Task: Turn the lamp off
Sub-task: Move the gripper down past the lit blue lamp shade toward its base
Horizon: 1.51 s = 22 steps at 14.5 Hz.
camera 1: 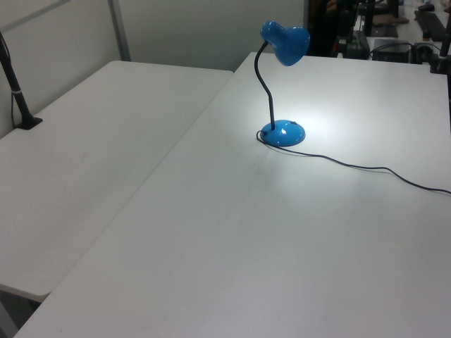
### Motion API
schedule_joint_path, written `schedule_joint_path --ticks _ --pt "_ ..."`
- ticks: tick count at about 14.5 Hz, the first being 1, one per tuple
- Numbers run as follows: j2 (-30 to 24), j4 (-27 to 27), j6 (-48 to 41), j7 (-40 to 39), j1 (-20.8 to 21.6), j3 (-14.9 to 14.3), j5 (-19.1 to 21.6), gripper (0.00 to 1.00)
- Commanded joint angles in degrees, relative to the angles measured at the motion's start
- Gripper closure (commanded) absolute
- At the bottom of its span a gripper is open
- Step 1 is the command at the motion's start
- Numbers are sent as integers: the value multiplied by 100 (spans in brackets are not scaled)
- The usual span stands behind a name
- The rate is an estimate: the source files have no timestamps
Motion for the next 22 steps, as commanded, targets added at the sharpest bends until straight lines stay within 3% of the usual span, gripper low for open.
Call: schedule_joint_path --ticks 1,11,16,20,21,22 --pt "15 24 35 97 24 13 -57 0" --pt "-2 15 26 10 -11 14 -57 0" --pt "51 -152 0 -2571 -291 -48 -162 0" --pt "393 -309 674 -2804 -634 -48 -233 0" --pt "498 -406 929 -2812 -696 -48 -233 4" --pt "621 -442 1175 -2778 -723 -48 -189 21"
